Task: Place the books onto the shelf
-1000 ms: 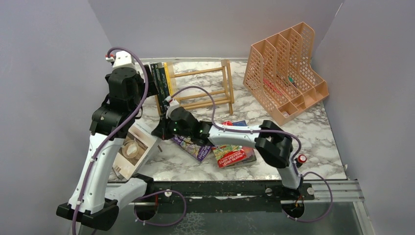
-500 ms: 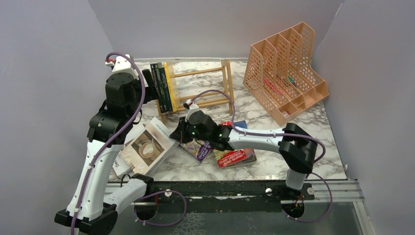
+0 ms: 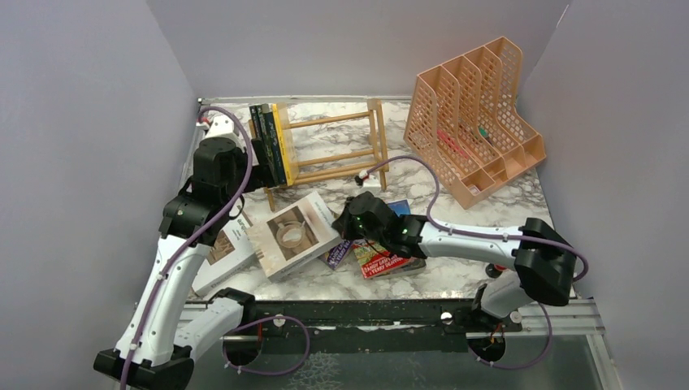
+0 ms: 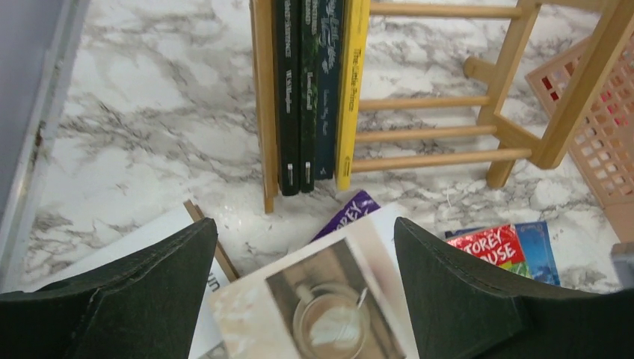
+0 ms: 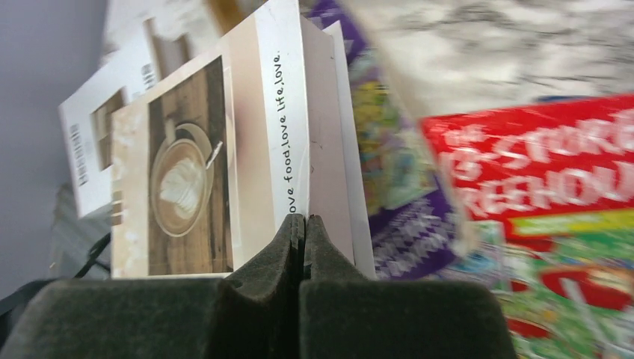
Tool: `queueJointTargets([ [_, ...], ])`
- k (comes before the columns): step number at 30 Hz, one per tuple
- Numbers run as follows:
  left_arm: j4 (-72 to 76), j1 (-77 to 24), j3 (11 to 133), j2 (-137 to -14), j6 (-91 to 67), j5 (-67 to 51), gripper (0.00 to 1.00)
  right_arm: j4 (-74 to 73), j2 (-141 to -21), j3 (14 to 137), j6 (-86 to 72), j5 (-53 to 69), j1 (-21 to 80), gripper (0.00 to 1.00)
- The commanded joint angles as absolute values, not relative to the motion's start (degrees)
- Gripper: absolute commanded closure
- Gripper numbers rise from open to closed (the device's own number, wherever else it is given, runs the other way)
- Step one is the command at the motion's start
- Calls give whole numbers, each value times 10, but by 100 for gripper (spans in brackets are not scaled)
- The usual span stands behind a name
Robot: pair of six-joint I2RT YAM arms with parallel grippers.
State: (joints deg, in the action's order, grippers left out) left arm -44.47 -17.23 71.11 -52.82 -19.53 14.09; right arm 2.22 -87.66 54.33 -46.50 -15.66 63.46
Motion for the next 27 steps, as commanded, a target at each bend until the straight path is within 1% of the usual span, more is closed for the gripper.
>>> queueJointTargets([
  [1,-442,-170,657,-513,-234,72,11,-65,-824,499,-502,-243,600,99],
  [8,-446,-170,605,-520,-280,41,9,-149,-748,461,-517,-314,572,98],
  [10,-439,-170,589,-523,-300,26,9,-160,-731,448,-525,-312,564,95],
  [11,-433,-170,578,-521,-308,17,8,-161,-724,441,-526,-307,561,91],
  [12,-428,-170,565,-521,-317,9,7,-163,-717,435,-529,-304,557,86],
  [13,-422,-170,552,-518,-325,3,6,-163,-712,432,-530,-298,554,76],
  [15,-408,-170,524,-512,-341,-16,5,-159,-705,428,-531,-274,541,50],
  [16,-398,-170,513,-509,-347,-28,5,-151,-702,424,-530,-259,535,41],
  [18,-378,-170,491,-504,-356,-40,5,-128,-701,420,-521,-217,517,29],
  [19,-372,-170,484,-505,-360,-41,5,-114,-704,419,-514,-191,506,27],
  [21,-360,-170,470,-505,-366,-46,7,-100,-715,426,-507,-152,486,24],
  [25,-331,-170,426,-500,-393,-63,11,-73,-735,430,-507,-83,450,23],
  [26,-319,-170,414,-499,-399,-75,14,-64,-738,427,-510,-72,443,24],
  [27,-306,-170,402,-498,-404,-85,16,-54,-739,421,-511,-66,437,27],
])
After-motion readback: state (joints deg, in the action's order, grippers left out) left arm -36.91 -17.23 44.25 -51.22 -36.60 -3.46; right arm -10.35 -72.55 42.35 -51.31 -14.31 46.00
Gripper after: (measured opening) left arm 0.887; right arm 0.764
